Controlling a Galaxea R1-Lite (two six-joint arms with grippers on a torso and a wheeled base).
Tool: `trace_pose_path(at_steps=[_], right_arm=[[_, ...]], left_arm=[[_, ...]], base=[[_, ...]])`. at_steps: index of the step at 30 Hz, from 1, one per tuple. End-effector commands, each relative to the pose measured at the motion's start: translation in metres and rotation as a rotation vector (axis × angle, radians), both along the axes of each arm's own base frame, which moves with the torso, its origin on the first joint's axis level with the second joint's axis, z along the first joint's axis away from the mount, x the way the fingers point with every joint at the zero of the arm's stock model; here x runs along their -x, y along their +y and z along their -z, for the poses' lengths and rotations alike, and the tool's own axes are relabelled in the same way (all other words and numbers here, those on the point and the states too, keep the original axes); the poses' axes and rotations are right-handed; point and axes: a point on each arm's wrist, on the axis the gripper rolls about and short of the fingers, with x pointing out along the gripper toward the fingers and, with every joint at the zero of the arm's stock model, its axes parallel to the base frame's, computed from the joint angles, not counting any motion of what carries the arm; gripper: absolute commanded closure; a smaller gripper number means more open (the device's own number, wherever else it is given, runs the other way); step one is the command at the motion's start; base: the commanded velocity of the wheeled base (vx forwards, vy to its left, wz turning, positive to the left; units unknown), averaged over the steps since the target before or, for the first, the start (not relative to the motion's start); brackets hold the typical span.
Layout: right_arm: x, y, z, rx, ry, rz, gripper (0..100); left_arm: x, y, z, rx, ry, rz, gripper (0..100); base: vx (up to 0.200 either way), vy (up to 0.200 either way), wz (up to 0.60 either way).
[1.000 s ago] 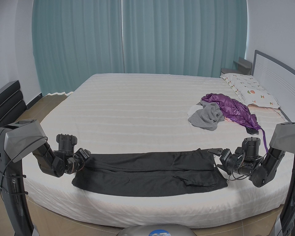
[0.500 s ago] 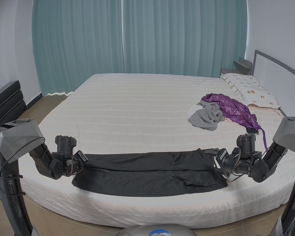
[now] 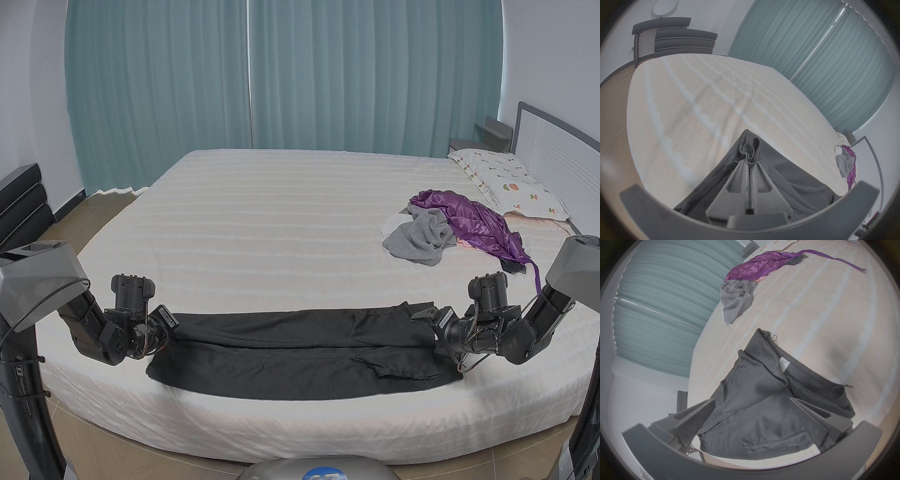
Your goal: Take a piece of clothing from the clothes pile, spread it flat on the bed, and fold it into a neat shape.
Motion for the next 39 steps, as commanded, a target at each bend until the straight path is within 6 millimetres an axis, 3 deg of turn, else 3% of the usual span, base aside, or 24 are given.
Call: trace_pose_path(at_steps=[1, 9, 10, 20, 31, 36, 38, 39], right_arm=[[-0.010, 0.001, 0.017, 0.012, 0.031, 0.011, 0], [-0.023, 0.003, 0.023, 0.022, 0.016, 0.028, 0], [-0.024, 0.003, 0.024, 0.027, 0.015, 0.034, 100], [-0.027, 0.002, 0.019, 0.040, -0.008, 0.052, 100], [-0.060, -0.008, -0.017, -0.001, -0.144, 0.104, 100], [-0.085, -0.004, -0.038, -0.016, -0.224, 0.108, 100], [-0.086, -0.004, -0.040, -0.017, -0.228, 0.110, 100], [-0.098, -0.002, -0.040, -0.020, -0.240, 0.112, 100]], left_arm=[[0.000, 0.000, 0.001, 0.000, 0.001, -0.001, 100], [-0.001, 0.000, 0.001, 0.000, 0.001, -0.001, 100], [-0.001, 0.000, 0.001, 0.000, 0.001, -0.001, 100], [-0.004, 0.000, -0.005, 0.001, -0.018, -0.001, 100], [-0.027, 0.003, -0.023, 0.010, -0.113, -0.013, 100], [-0.050, 0.005, -0.045, 0.020, -0.170, -0.012, 100], [-0.051, 0.005, -0.045, 0.020, -0.171, -0.012, 100], [-0.062, 0.004, -0.047, 0.024, -0.191, -0.014, 100]], base=[[0.000, 0.000, 0.00], [0.000, 0.000, 0.00], [0.000, 0.000, 0.00], [0.000, 0.000, 0.00], [0.000, 0.000, 0.00], [0.000, 0.000, 0.00], [0.000, 0.000, 0.00], [0.000, 0.000, 0.00]])
